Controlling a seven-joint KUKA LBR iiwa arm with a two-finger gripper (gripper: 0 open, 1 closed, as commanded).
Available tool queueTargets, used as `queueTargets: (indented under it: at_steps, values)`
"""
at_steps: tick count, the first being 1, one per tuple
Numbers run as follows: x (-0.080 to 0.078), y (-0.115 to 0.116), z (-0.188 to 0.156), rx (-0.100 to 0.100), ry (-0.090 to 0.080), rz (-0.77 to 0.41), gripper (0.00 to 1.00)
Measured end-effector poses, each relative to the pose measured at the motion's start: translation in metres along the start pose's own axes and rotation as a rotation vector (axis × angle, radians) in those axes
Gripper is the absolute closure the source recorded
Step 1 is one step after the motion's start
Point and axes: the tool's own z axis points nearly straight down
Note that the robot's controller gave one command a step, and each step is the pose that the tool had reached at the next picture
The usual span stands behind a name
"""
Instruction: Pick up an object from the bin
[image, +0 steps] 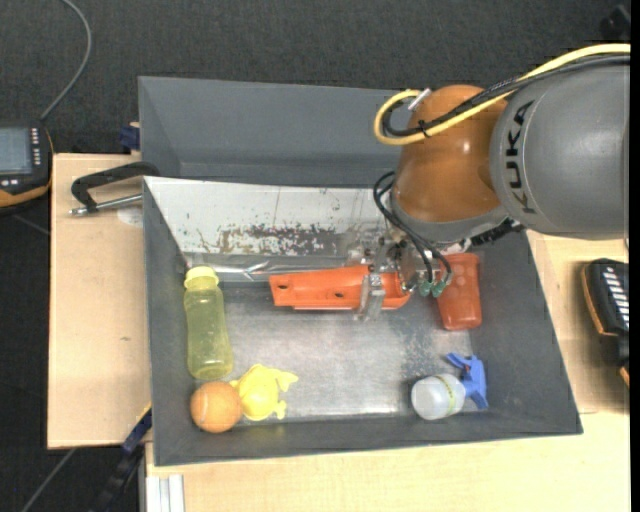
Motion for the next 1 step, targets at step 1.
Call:
queueTargets:
  at_steps: [1]
  values:
    - [-0.0077, 0.0014, -0.0579, 0.000, 0.001, -0.010, 1.00]
